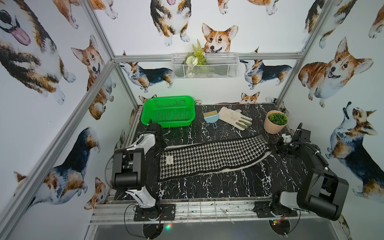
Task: Roll up the scarf and place it into the basket
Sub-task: Fold the scarf at the center of the board.
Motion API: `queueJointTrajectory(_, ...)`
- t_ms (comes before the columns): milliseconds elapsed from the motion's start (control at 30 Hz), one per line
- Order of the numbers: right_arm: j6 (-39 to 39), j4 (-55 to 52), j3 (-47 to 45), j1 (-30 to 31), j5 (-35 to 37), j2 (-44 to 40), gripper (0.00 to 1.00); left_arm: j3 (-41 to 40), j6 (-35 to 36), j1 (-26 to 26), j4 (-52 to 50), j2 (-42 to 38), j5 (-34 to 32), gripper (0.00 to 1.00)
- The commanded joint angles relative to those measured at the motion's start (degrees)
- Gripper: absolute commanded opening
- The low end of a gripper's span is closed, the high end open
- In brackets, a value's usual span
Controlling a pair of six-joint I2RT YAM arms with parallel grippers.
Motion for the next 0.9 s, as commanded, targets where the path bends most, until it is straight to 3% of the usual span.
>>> queueJointTrajectory(0,-1.2,-0.8,-0.2,-0.2,0.8,-0.5,0.0,2.9,0.4,0.1,-2.7,-2.4,-1.5,0.0)
queueJointTrajectory(533,-1.9,-1.4,-2.2,-0.7,1.3,-2.2,0.0,7.9,1.2,0.1,-4.6,2.4,-1.7,0.0)
queueJointTrajectory(600,-1.7,-1.0,-2.1,-0.7,0.9,-2.1,0.0,6.4,1.3,0.1,-3.6,2.3,-1.0,0.2)
queueJointTrajectory(633,-1.6,-1.0,-2.0,-0.8,0.7,-2.0,0.0,6.2,1.4,0.1,-3.7,2.4,-0.8,0.48)
queueJointTrajectory(667,-1.7,-1.4,-1.5,-0.7,0.2,-1.9,0.0,5.7,1.3,0.0,-4.0,2.2,-0.7,0.66)
queueJointTrajectory(767,-1.5,-2.0,0.2,-0.6,-0.2,-2.9,0.0,4.6,0.8,-1.8,-4.7,-0.5,-1.6,0.88)
queueJointTrajectory(833,-1.7,-3.4,1.9,-0.2,-0.3,-4.1,0.0,4.7,-0.2,-6.5,-5.6,-3.6,-3.5,1.0)
queueJointTrajectory(867,-1.6,-3.9,2.5,0.4,-0.4,-4.7,0.0,5.2,-1.1,-9.1,-6.2,-4.5,-4.2,1.0)
